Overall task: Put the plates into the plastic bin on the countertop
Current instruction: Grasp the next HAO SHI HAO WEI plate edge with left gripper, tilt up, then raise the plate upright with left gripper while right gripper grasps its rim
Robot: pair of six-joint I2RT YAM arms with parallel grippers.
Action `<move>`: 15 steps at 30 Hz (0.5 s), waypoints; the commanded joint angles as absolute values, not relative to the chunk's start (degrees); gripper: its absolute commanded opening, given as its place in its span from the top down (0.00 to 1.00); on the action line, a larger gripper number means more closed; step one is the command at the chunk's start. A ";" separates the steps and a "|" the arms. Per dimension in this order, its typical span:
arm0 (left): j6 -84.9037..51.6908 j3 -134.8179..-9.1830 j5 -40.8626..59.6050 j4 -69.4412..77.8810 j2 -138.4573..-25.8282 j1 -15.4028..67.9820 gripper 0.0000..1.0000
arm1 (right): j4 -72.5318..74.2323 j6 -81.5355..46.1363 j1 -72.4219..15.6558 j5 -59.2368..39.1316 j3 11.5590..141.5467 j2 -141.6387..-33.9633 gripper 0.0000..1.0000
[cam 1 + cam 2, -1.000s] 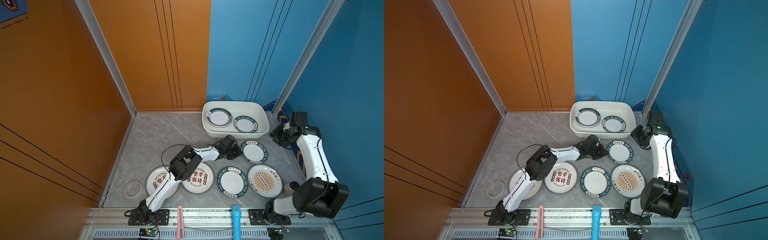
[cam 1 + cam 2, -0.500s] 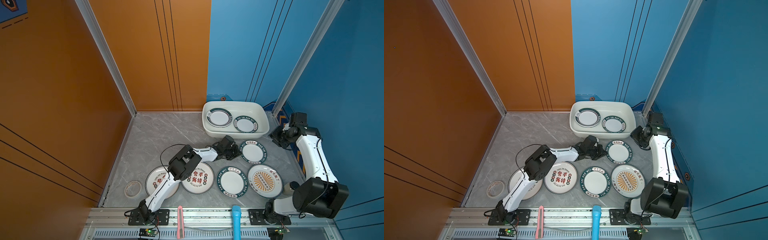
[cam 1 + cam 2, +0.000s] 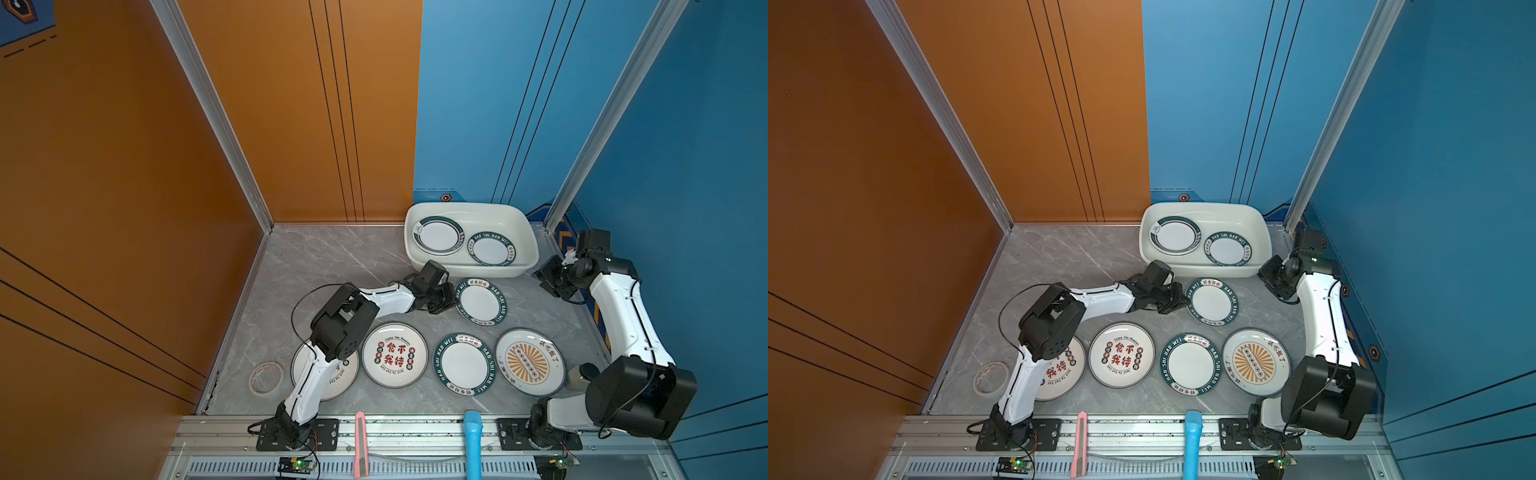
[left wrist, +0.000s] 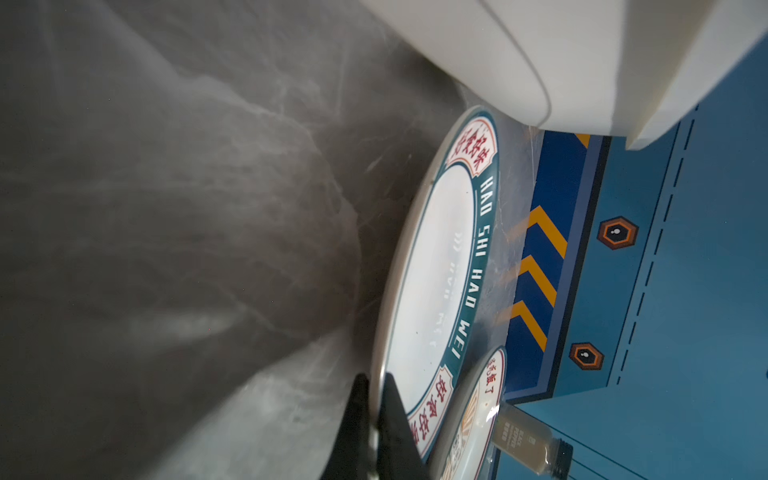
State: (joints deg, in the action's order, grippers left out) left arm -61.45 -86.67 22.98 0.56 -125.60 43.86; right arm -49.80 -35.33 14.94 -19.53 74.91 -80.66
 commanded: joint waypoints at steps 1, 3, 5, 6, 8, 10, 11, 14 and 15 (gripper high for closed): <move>-53.61 -86.57 26.42 -10.22 -120.40 43.43 1.00 | -48.96 -33.97 14.46 -20.39 74.13 -79.28 0.61; -51.95 -85.62 27.13 -14.02 -118.04 43.00 1.00 | -49.04 -33.99 14.36 -20.70 73.93 -79.28 0.61; -50.69 -84.28 28.00 -16.47 -115.37 42.25 1.00 | -49.02 -33.74 14.14 -20.94 73.98 -79.39 0.61; -50.46 -83.31 28.19 -17.01 -114.12 41.87 1.00 | -48.96 -33.62 13.99 -21.14 74.11 -79.43 0.60; -50.62 -80.69 29.27 -17.06 -111.12 40.82 1.00 | -48.43 -33.11 13.77 -22.50 73.97 -79.87 0.60; -50.54 -78.70 30.15 -17.05 -108.57 39.86 1.00 | -46.39 -32.00 13.32 -26.03 73.46 -80.36 0.59; -50.45 -77.83 30.84 -17.05 -107.11 39.29 1.00 | -44.51 -31.50 12.96 -29.53 72.67 -80.63 0.58; -50.02 -76.25 33.32 -17.11 -103.27 37.27 1.00 | -38.95 -30.82 11.39 -37.43 70.90 -81.25 0.53; -49.86 -76.08 34.26 -17.14 -102.13 36.62 1.00 | -38.19 -30.20 10.65 -38.79 70.61 -81.57 0.50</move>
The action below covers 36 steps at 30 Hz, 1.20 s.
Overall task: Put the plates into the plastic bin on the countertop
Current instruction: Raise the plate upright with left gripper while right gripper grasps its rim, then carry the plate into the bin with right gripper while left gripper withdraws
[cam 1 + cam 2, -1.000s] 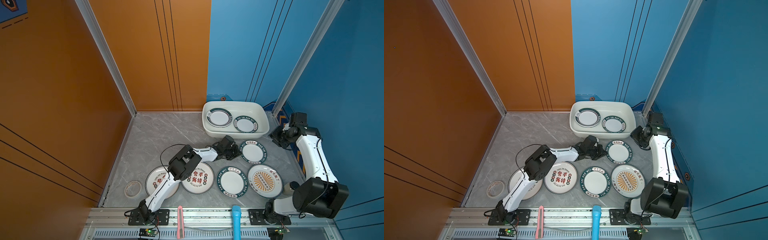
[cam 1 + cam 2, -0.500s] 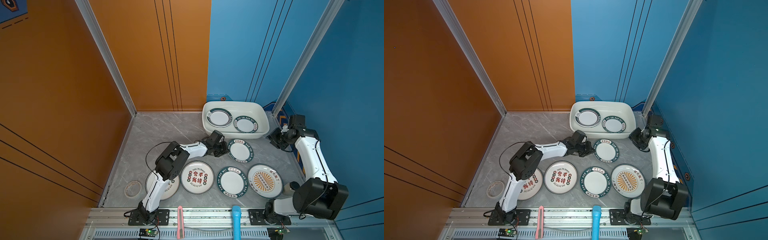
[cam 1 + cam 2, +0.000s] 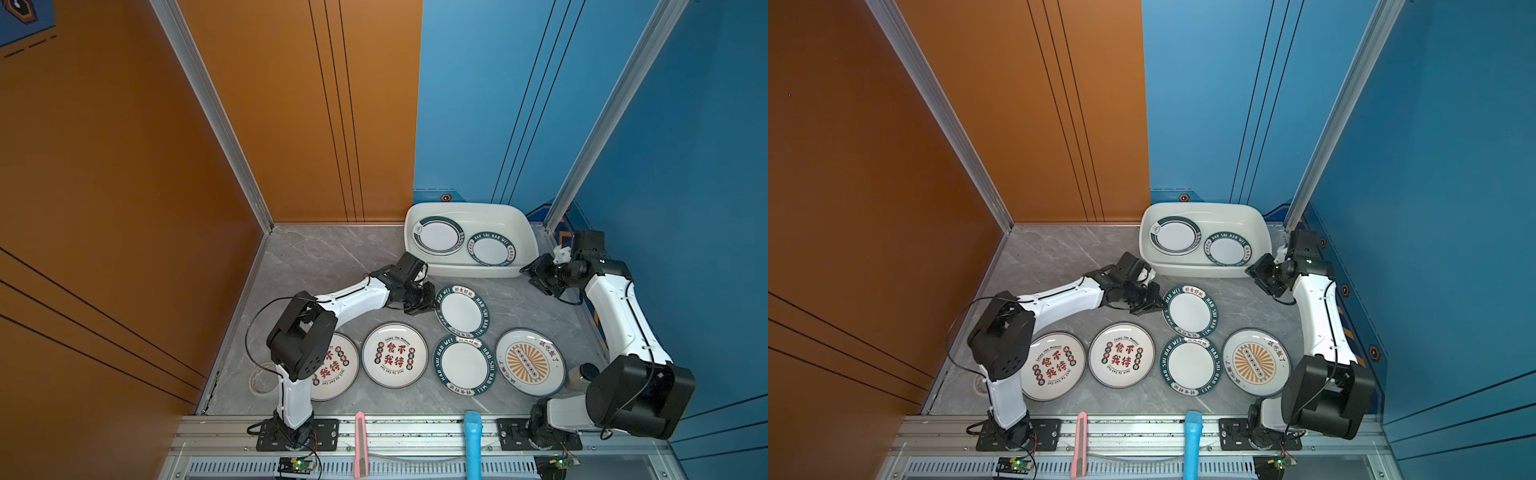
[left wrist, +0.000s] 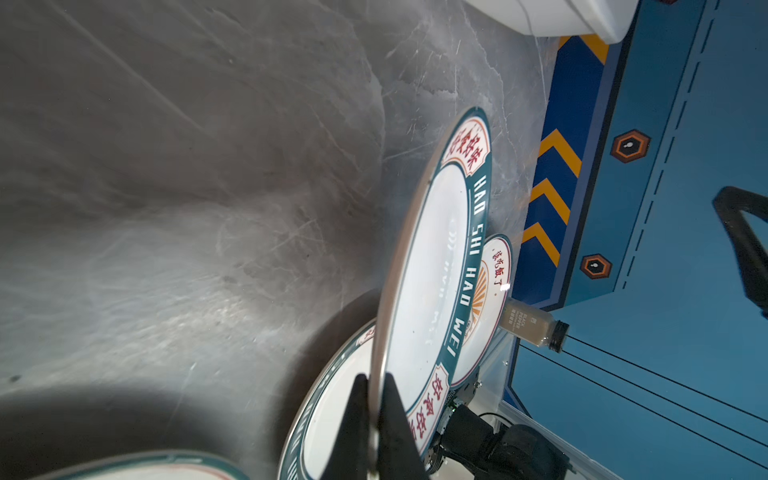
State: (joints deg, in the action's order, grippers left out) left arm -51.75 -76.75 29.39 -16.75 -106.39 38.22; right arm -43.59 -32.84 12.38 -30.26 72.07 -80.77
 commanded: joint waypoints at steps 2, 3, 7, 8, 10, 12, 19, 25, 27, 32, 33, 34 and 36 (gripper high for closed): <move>-49.53 -75.93 36.57 -17.34 -99.83 34.94 1.00 | -37.71 -28.51 8.76 -40.92 70.92 -82.63 0.44; -49.33 -76.01 37.47 -17.48 -98.95 34.22 1.00 | -37.71 -27.82 8.13 -41.56 71.06 -83.16 0.41; -49.22 -75.86 40.78 -17.93 -95.49 30.65 1.00 | -36.86 -25.73 5.20 -44.38 70.93 -85.45 0.30; -49.14 -75.77 41.48 -18.02 -94.90 29.52 1.00 | -36.50 -25.47 4.44 -45.21 70.87 -85.96 0.30; -49.13 -75.67 42.54 -18.11 -93.99 27.66 1.00 | -35.51 -25.23 2.95 -46.96 70.86 -86.97 0.29; -49.13 -75.68 43.29 -18.19 -93.36 25.95 1.00 | -34.49 -25.36 1.67 -48.64 71.10 -88.07 0.29; -48.87 -76.88 45.57 -18.15 -93.47 22.91 1.00 | -31.06 -26.37 -2.84 -54.33 73.78 -92.03 0.37; -48.78 -77.34 46.17 -18.19 -94.31 22.59 1.00 | -26.10 -30.06 -4.20 -57.03 74.66 -94.14 0.42; -48.78 -77.57 46.01 -18.15 -94.40 22.59 1.00 | -26.10 -30.15 -4.63 -57.42 75.48 -94.78 0.43; -49.30 -79.12 46.31 -18.03 -95.04 22.59 1.00 | -25.68 -30.58 -5.92 -60.16 77.40 -97.46 0.45; -49.39 -79.57 46.48 -18.02 -95.33 22.59 1.00 | -25.51 -30.67 -6.34 -60.86 77.90 -98.04 0.46; -49.48 -80.12 46.74 -18.02 -95.74 22.61 1.00 | -25.49 -30.63 -6.73 -61.52 78.13 -98.67 0.48; -49.57 -80.96 47.06 -18.04 -96.49 22.69 1.00 | -25.49 -30.67 -7.41 -62.35 78.87 -99.63 0.54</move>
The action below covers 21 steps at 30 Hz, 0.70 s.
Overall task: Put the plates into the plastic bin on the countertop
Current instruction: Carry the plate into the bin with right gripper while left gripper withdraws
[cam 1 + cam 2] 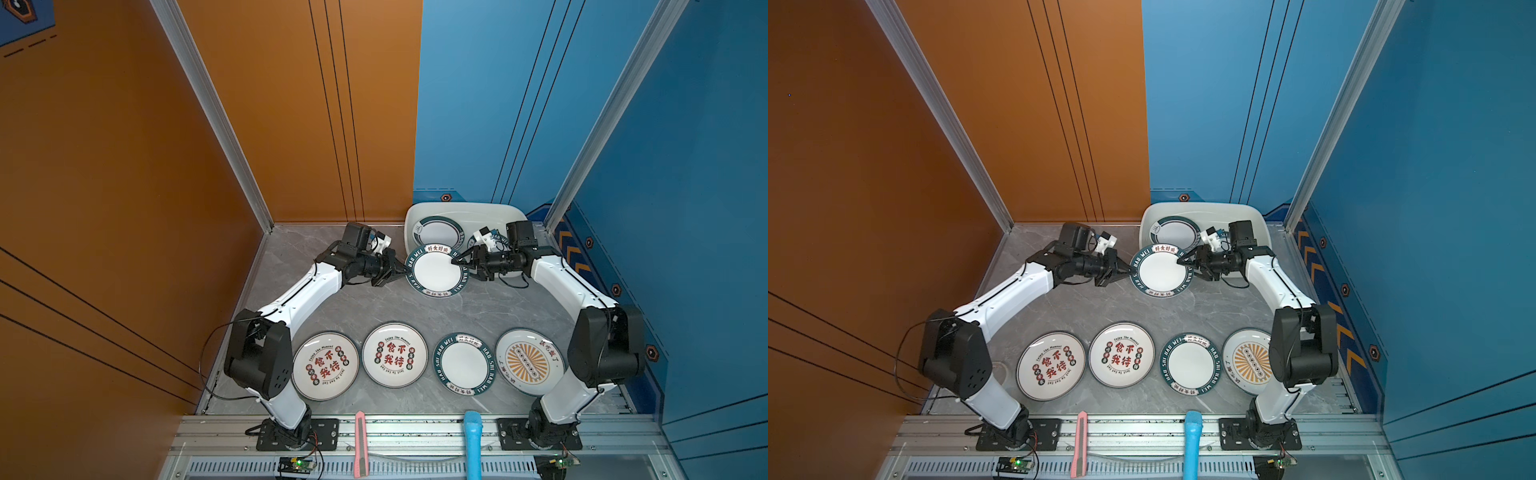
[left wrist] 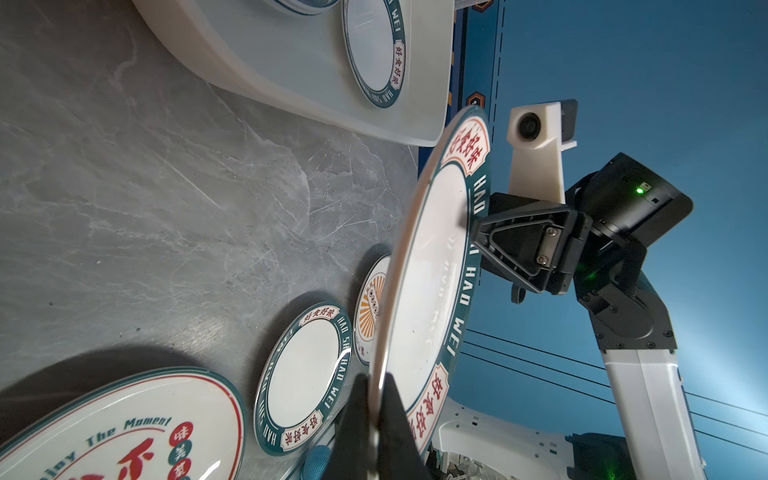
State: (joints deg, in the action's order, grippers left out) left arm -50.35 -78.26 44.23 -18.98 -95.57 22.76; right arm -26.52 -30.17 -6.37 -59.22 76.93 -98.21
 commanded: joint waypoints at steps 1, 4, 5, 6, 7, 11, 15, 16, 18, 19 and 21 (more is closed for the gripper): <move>-49.57 -81.45 47.19 -18.02 -96.91 22.66 1.00 | -25.40 -30.71 -7.69 -62.57 79.04 -100.04 0.57; -49.57 -82.69 47.76 -18.02 -98.03 22.59 1.00 | -24.85 -30.99 -8.39 -62.93 79.52 -100.80 0.66; -49.57 -83.02 47.89 -18.03 -98.38 22.59 1.00 | -24.55 -31.19 -8.55 -62.97 79.58 -100.98 0.68; -49.57 -83.23 48.03 -18.02 -98.67 22.58 1.00 | -24.07 -31.48 -8.62 -63.02 79.43 -101.16 0.70; -49.57 -83.44 48.15 -18.04 -98.99 22.50 1.00 | -23.68 -31.76 -8.74 -63.10 79.45 -101.31 0.73; -49.40 -83.63 48.17 -18.19 -99.73 22.15 1.00 | -22.09 -32.86 -9.04 -63.52 79.61 -102.13 0.82; -49.00 -83.83 47.31 -18.97 -100.35 21.80 0.90 | -21.88 -33.38 -9.02 -63.29 80.97 -103.14 0.88; -48.75 -84.08 47.00 -19.35 -100.50 21.63 0.85 | -21.98 -33.55 -8.96 -63.15 81.56 -103.57 0.90; -47.98 -84.70 46.46 -20.50 -100.82 21.45 0.78 | -22.14 -33.81 -8.72 -62.65 82.77 -104.22 0.96; -47.38 -85.09 46.20 -21.39 -100.97 21.36 0.73 | -22.28 -33.96 -8.59 -62.14 83.46 -104.53 0.98; -46.19 -85.98 45.67 -23.08 -101.21 21.10 0.63 | -22.41 -34.55 -8.05 -60.70 85.05 -105.10 1.00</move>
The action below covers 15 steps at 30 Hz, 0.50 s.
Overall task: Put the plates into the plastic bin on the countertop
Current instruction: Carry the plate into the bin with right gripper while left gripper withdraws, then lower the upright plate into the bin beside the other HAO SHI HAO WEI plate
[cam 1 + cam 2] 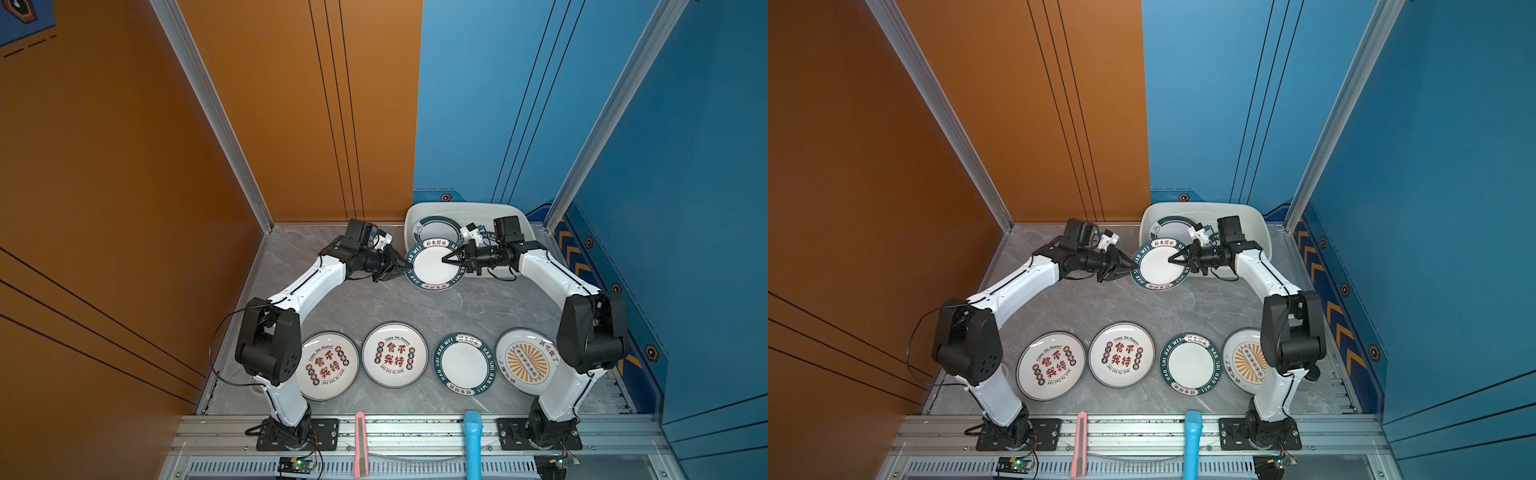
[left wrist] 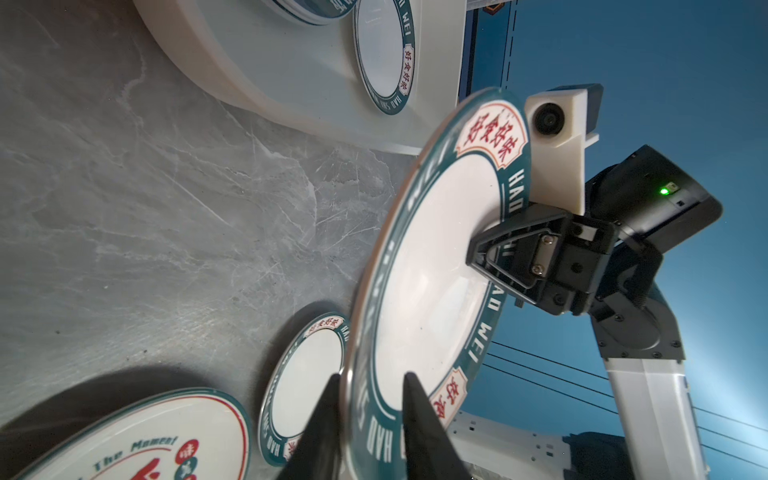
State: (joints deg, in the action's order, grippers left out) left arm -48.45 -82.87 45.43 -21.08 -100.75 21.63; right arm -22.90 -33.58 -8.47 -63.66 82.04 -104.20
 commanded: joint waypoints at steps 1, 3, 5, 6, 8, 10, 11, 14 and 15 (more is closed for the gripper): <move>-45.59 -86.35 45.40 -23.90 -101.23 20.93 0.58 | -22.70 -34.89 -7.62 -59.58 86.10 -105.34 1.00; -44.50 -86.95 45.05 -25.02 -101.17 20.59 0.49 | -23.39 -35.46 -6.53 -57.59 88.34 -105.89 1.00; -42.82 -87.68 44.20 -26.74 -100.99 20.23 0.33 | -25.43 -35.37 -4.86 -55.16 91.13 -106.71 1.00; -41.81 -88.00 43.44 -27.87 -100.90 20.01 0.23 | -27.16 -34.89 -3.95 -53.57 93.03 -107.31 1.00; -39.94 -88.55 41.60 -29.86 -100.42 19.56 0.01 | -30.38 -33.86 -2.00 -50.61 96.70 -108.46 1.00; -38.31 -88.55 39.66 -30.97 -99.49 19.27 0.02 | -33.19 -33.25 -0.02 -47.49 100.08 -109.68 1.00; -37.69 -88.36 38.77 -31.11 -98.75 19.07 0.02 | -34.69 -33.09 1.09 -45.46 101.89 -110.28 1.00; -37.04 -86.84 35.32 -31.24 -96.04 18.36 0.02 | -39.20 -32.99 4.27 -38.75 106.81 -112.08 1.00; -37.20 -85.91 34.19 -31.21 -95.11 17.84 0.02 | -40.45 -33.25 5.37 -36.32 108.05 -112.68 1.00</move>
State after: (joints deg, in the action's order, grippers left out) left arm -39.83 -86.83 38.79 -29.06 -99.57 18.96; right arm -33.93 -34.06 3.29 -44.84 104.05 -111.50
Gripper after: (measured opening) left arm 0.979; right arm 0.134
